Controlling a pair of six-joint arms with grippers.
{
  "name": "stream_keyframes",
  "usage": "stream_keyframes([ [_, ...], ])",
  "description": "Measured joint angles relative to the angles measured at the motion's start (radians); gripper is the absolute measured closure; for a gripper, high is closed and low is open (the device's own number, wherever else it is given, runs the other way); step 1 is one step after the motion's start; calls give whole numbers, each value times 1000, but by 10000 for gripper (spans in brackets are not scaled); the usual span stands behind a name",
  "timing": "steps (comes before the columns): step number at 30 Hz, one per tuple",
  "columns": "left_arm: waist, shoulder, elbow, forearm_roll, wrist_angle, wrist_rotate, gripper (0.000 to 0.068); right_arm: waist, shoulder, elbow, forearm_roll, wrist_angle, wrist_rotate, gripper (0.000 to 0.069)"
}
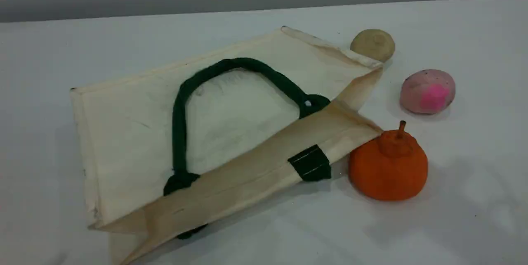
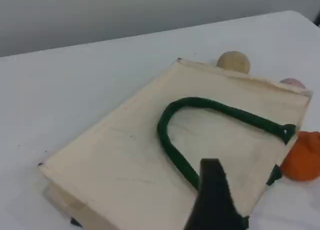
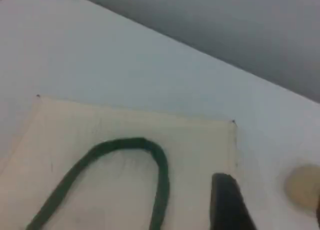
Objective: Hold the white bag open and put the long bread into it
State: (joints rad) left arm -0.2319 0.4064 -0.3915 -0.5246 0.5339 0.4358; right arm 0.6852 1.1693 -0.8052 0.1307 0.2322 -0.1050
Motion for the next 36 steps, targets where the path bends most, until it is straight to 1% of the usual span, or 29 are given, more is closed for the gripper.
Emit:
stream_keyframes([
  [3,0,0,0,-1,0,0,227,-23,-45,1,-3,-1,0,352],
  [5,0,0,0,-1,0,0,227,-61,-72,4,-4,10,0,352],
  [8,0,0,0,-1,0,0,227,-141,-110,48,-5,25,0,352],
  [15,0,0,0,-1,0,0,227,-318,-231,230,41,10,27,352],
  [22,0,0,0,-1,12,0,227,-450,-404,442,53,-99,27,352],
  [25,0,0,0,-1,34,0,227,-479,-471,537,62,-170,36,352],
  [33,0,0,0,-1,108,0,227,-479,-595,737,64,-372,52,352],
  [36,0,0,0,-1,141,0,227,-479,-647,797,63,-481,52,352],
])
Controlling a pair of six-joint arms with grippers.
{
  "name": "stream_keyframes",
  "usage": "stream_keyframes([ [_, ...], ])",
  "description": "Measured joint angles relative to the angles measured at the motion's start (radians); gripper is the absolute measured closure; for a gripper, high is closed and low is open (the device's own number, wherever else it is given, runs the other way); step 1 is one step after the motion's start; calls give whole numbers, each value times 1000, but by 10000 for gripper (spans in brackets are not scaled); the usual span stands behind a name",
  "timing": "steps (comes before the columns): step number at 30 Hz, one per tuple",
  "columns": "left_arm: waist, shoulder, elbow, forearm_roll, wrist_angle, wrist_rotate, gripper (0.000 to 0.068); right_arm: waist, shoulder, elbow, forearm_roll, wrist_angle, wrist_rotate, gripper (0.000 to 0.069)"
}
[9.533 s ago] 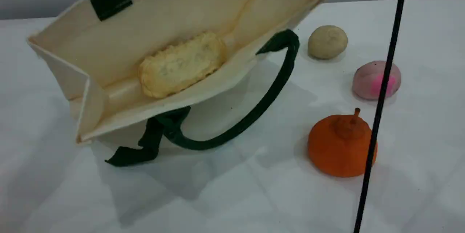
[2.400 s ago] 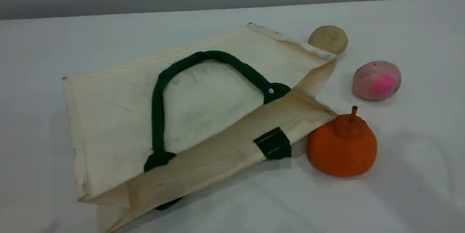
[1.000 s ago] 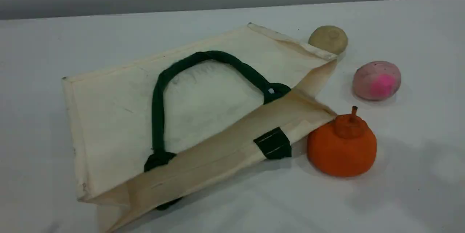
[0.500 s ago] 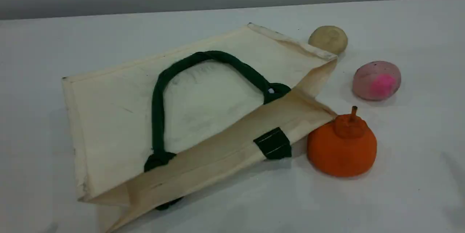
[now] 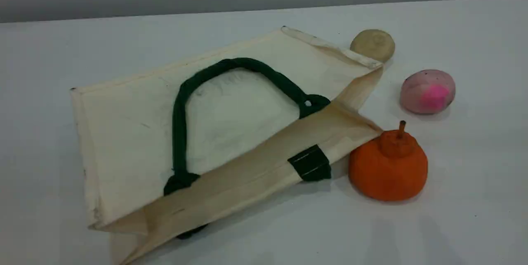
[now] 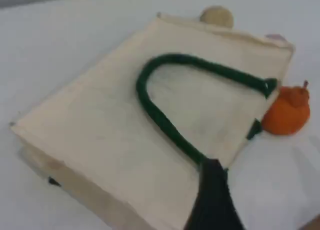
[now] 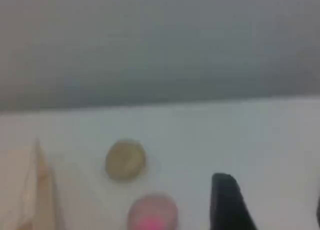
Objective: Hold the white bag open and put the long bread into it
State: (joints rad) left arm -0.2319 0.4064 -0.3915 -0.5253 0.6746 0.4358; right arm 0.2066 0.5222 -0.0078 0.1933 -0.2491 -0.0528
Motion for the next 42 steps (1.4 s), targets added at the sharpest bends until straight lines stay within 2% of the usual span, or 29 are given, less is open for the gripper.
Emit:
stream_keyframes([
  [4,0,0,0,0,6,0,227,0,-90,8,-7,-121,0,352],
  [14,0,0,0,0,5,0,227,0,-271,8,-7,-88,-1,352],
  [22,0,0,0,0,5,0,227,0,-388,8,-5,97,53,352],
  [32,0,0,0,0,4,0,227,-37,-458,8,-1,211,61,352],
  [39,0,0,0,0,4,0,227,-84,-502,8,-21,365,-21,353],
  [42,0,0,0,0,4,0,227,-87,-502,8,-11,362,-18,353],
])
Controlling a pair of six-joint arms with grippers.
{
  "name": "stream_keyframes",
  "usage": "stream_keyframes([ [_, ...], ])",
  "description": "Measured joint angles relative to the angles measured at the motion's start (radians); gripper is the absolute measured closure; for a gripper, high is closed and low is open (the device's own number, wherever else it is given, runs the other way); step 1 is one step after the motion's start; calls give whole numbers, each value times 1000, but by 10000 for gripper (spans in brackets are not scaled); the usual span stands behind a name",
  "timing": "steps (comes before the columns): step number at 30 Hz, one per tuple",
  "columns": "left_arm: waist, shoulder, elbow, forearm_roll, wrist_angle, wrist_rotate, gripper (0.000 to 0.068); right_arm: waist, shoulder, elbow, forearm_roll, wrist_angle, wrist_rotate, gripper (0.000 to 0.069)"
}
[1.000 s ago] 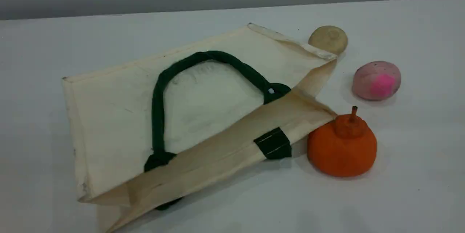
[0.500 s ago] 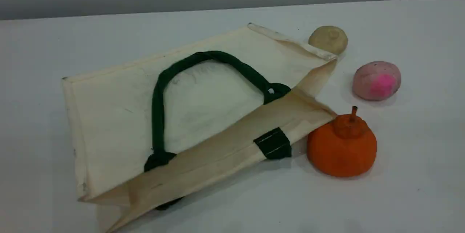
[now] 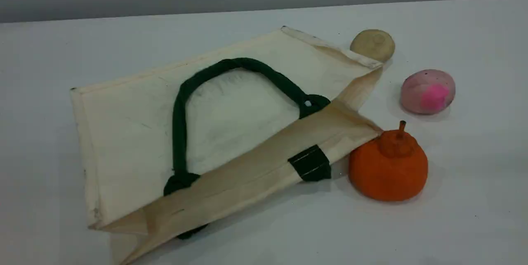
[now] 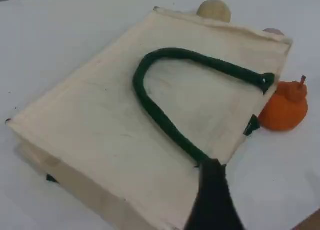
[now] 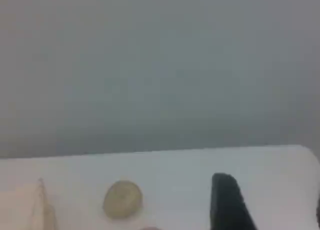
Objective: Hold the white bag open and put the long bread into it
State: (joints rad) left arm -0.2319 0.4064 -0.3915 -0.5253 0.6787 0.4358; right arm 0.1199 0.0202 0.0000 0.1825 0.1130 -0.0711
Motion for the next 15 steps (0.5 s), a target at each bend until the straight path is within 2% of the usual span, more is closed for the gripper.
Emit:
stream_keyframes([
  [3,0,0,0,0,0,0,227,0,0,0,0,-29,0,353],
  [15,0,0,0,0,0,0,227,0,1,0,4,-23,1,353],
])
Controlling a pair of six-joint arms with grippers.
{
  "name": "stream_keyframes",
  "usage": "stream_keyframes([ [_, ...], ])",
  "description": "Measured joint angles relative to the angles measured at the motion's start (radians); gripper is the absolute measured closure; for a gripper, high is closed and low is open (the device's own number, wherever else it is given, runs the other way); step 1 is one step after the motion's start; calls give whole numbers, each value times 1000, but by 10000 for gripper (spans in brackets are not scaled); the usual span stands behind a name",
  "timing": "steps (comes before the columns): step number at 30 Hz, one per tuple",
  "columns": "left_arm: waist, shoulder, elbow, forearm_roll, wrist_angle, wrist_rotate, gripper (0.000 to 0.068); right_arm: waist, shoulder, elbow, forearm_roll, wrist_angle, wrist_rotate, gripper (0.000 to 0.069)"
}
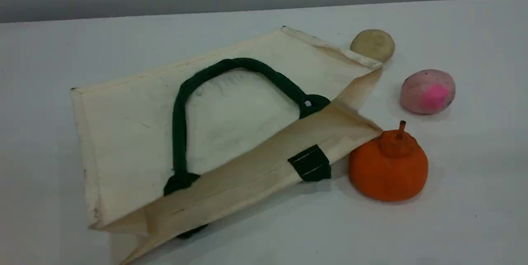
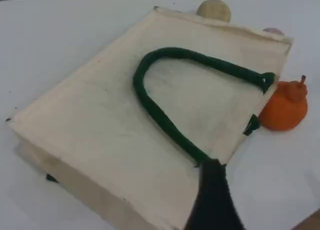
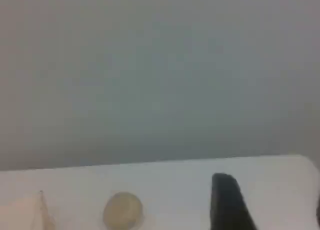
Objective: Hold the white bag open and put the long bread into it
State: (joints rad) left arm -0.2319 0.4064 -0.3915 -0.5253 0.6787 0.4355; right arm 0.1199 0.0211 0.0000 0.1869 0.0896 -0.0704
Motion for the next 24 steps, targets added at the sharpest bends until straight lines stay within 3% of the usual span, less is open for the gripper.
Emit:
stream_keyframes([
  [14,0,-13,0,2,-1,10,227,0,0,0,-1,-1,0,353],
  [17,5,-55,0,2,-53,35,227,0,0,0,-1,-1,0,353],
  [20,44,-123,0,8,-114,39,227,0,0,0,-1,-1,0,353],
  [24,114,-195,20,40,-112,39,227,0,0,0,-1,-1,0,353],
])
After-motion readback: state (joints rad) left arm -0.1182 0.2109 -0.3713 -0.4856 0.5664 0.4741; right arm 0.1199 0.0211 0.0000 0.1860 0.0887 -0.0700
